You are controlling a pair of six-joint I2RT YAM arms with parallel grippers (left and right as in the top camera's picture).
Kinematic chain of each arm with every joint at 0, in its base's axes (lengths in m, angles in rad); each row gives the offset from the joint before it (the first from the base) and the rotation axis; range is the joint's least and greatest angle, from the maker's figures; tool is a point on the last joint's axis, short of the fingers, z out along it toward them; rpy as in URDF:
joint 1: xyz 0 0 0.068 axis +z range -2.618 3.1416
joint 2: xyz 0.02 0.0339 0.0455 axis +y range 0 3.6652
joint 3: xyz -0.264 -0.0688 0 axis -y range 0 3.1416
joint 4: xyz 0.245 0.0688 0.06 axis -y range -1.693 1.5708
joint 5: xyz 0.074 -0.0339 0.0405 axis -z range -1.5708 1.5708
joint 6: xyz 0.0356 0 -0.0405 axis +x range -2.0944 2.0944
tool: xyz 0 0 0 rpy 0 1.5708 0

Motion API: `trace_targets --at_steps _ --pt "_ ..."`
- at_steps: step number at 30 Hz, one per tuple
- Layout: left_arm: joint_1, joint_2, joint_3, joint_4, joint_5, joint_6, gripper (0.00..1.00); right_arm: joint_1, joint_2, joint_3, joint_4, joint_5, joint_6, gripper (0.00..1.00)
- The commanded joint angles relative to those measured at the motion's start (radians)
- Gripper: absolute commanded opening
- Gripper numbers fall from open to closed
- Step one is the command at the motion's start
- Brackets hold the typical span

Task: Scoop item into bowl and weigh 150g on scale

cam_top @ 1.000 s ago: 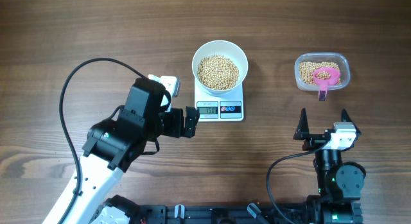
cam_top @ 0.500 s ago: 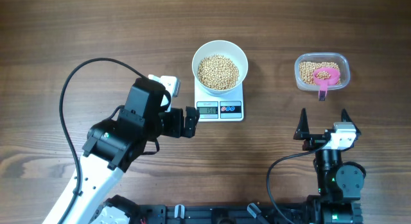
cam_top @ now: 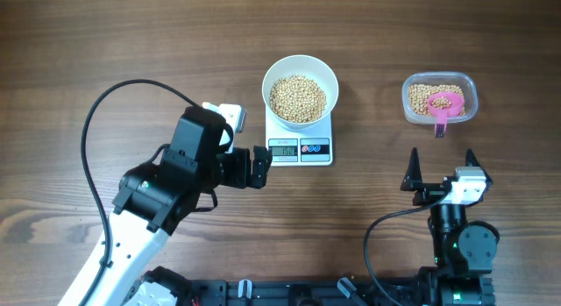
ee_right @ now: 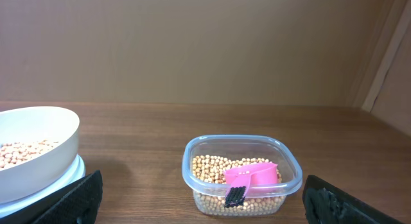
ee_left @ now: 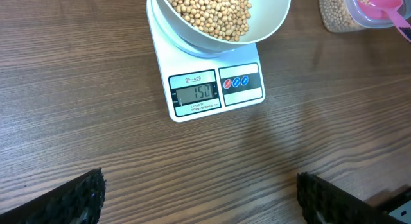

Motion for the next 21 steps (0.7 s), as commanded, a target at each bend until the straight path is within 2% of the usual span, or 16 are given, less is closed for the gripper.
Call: trace_targets --at_steps 1,10,13,21 --pt "-0.002 0.0 -0.006 -0.001 -0.013 -0.005 1.0 -0.004 -0.013 -0.003 0.002 0.018 0.012 1.0" --pt "-0.002 -0.05 -0.038 -0.004 -0.05 0.003 1.0 -0.004 -0.013 -0.003 0.002 0.018 0.011 1.0" --pt "0.017 -0.144 -0.142 0.12 -0.107 0.003 1.0 -0.004 -0.013 -0.003 0.002 0.018 0.012 1.0" --pt "0.167 -0.494 -0.453 0.386 -0.115 0.006 1.0 -0.004 -0.013 -0.003 0.002 0.018 0.011 1.0"
